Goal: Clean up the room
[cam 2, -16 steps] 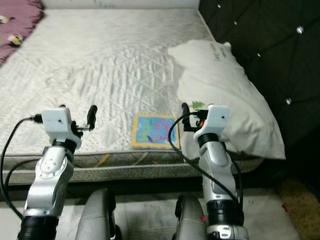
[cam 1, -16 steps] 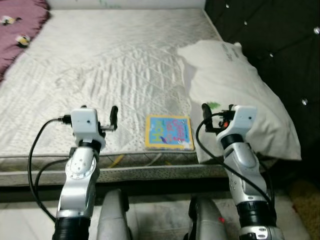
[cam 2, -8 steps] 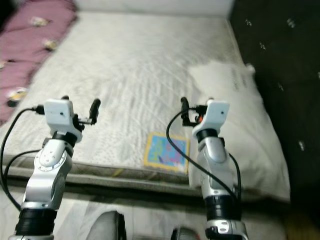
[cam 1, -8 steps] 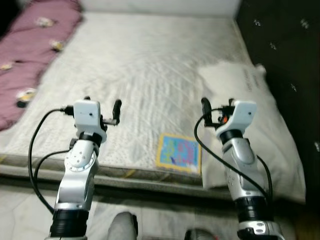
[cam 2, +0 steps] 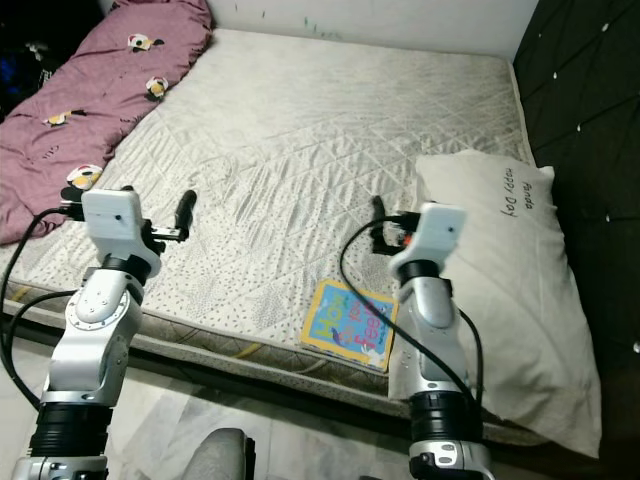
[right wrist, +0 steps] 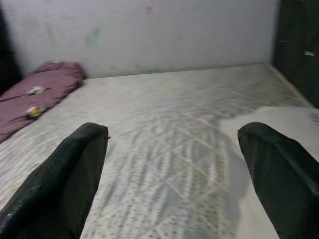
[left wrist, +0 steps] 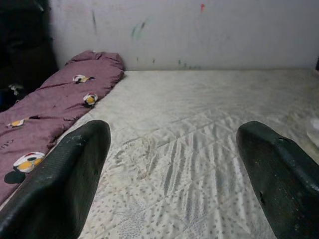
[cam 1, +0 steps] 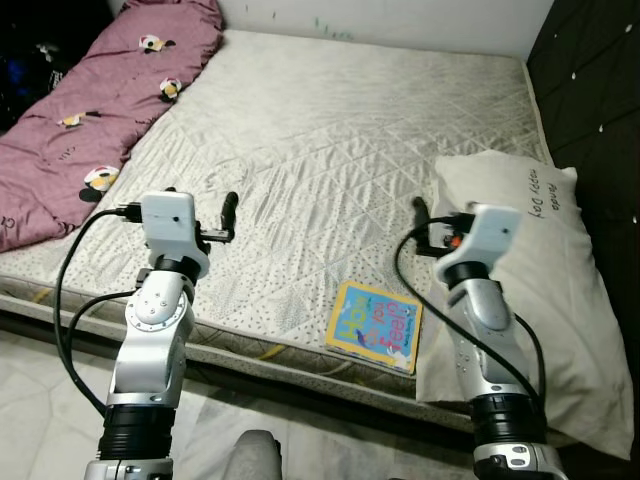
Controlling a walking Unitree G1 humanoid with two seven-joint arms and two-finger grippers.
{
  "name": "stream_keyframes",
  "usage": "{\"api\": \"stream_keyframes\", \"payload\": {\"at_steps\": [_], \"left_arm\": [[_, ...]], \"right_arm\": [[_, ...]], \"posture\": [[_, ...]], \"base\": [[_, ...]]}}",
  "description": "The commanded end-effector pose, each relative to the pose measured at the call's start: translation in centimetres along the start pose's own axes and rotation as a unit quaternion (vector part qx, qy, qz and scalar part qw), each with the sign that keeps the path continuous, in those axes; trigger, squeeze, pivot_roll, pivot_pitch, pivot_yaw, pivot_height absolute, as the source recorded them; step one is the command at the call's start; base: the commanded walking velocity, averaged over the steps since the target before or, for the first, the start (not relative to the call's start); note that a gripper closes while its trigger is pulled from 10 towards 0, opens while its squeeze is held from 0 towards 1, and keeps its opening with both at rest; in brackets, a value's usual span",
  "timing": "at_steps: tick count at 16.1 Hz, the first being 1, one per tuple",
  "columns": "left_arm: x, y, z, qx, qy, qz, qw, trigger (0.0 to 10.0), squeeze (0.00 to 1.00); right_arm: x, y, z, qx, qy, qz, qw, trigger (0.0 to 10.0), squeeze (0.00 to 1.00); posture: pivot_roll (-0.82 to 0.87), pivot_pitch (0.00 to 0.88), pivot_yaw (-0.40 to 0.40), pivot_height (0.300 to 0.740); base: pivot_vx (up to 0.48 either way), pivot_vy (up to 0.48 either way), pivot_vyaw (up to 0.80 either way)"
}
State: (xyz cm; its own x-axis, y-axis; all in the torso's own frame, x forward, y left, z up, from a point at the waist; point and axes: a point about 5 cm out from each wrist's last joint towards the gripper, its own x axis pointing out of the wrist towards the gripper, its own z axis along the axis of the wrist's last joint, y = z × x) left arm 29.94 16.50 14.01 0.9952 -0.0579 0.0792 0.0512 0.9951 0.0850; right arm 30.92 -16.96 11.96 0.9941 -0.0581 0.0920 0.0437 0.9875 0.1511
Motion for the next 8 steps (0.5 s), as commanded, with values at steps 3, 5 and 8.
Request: {"api": "stream_keyframes", "payload": {"at_steps": [3,5,8], "left_arm": [[-0.1,-0.4,-0.9,-0.014,0.025,-0.009,1.0,10.0,0.0],[0.4,-1.6,-0.8,-0.02,0.014,-0.045,0.999,10.0,0.0],[-0.1,-1.9,-1.3,-0.02,0.022,-0.055,0.998,10.0,0.0]], "right_arm": [[0.1,-0.1,0.1,-0.006,-0.003,-0.02,1.0,10.0,0.0],[-0.2,0.0,-0.3,-0.021,0.002,-0.031,0.999,10.0,0.0],[-1.5,-0.2,-0.9,-0.025,0.014,-0.041,0.999,10.0,0.0]], "posture": [[-0.03,0.0,0.045,0.74],[-0.05,0.0,0.054,0.74],[-0.06,0.0,0.068,0.74]], "base": [[0.0,0.0,0.0],[0.0,0.146,0.0],[0.0,0.48,-0.17]]}}
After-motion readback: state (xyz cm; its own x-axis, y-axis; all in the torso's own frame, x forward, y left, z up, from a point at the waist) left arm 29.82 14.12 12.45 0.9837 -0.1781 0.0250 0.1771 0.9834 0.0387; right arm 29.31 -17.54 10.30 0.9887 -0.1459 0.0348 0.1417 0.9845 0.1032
